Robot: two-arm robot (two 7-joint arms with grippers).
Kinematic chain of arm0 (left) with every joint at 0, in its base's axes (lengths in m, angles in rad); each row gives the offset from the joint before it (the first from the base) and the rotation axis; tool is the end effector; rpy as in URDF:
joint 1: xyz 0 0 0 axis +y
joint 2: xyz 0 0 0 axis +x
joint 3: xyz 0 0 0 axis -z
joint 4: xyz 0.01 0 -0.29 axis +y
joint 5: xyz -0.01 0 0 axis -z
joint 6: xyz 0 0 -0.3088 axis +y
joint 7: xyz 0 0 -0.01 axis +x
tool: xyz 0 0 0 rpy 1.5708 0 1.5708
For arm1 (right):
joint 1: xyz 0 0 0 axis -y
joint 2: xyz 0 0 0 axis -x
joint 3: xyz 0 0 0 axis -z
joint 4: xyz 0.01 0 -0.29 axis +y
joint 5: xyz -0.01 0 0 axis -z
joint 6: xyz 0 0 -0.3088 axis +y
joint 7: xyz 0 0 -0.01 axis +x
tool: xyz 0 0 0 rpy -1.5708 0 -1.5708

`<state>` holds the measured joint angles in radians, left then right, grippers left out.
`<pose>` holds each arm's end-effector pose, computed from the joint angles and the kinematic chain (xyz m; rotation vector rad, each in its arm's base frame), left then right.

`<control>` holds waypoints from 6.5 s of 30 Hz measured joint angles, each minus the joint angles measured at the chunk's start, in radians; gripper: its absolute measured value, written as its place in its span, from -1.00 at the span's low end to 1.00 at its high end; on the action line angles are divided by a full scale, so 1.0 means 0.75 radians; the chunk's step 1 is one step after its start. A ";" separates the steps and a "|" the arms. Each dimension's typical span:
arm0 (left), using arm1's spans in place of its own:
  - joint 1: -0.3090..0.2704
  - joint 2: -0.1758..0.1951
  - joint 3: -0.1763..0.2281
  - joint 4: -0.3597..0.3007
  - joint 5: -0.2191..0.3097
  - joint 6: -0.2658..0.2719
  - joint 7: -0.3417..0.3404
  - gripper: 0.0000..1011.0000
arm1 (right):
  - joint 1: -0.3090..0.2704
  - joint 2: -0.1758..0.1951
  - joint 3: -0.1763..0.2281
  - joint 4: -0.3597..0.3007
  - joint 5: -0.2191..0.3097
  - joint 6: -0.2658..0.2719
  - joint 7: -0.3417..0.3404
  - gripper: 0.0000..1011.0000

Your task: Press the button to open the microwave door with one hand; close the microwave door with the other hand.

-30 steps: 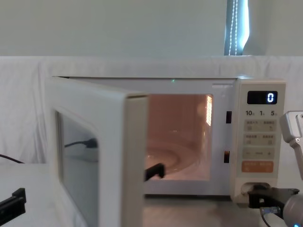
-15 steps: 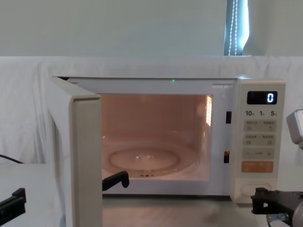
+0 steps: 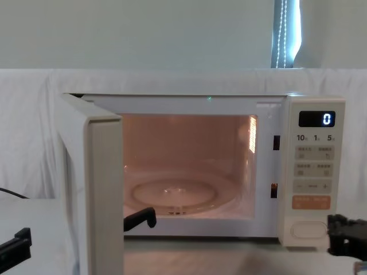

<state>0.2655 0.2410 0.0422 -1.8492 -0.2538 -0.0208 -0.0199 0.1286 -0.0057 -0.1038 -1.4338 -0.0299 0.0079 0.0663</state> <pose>0.2529 0.0375 -0.2853 -0.0380 0.0140 1.4459 0.3641 0.0356 -0.2991 -0.0412 -0.0170 -1.4007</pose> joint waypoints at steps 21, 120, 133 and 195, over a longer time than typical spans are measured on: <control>0.000 0.000 0.000 0.000 0.000 0.000 0.000 0.98 | -0.122 0.082 0.079 -0.101 0.095 -0.128 0.037 0.27; 0.000 0.000 0.000 0.000 0.000 0.000 0.000 0.98 | -0.121 0.087 0.088 -0.089 0.098 -0.134 0.029 0.98; 0.000 0.000 0.000 0.000 0.000 0.000 0.000 0.51 | -0.121 0.087 0.088 -0.089 0.098 -0.134 0.029 0.98; -0.211 0.149 -0.101 -0.128 -0.597 0.438 -0.302 -1.00 | -0.120 0.087 0.088 -0.089 0.098 -0.134 0.029 0.98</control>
<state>0.1072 0.3526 -0.0337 -1.9454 -0.7018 0.3074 -0.2460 0.0383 0.0597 -0.0377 -1.5007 0.0439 -0.0928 0.0884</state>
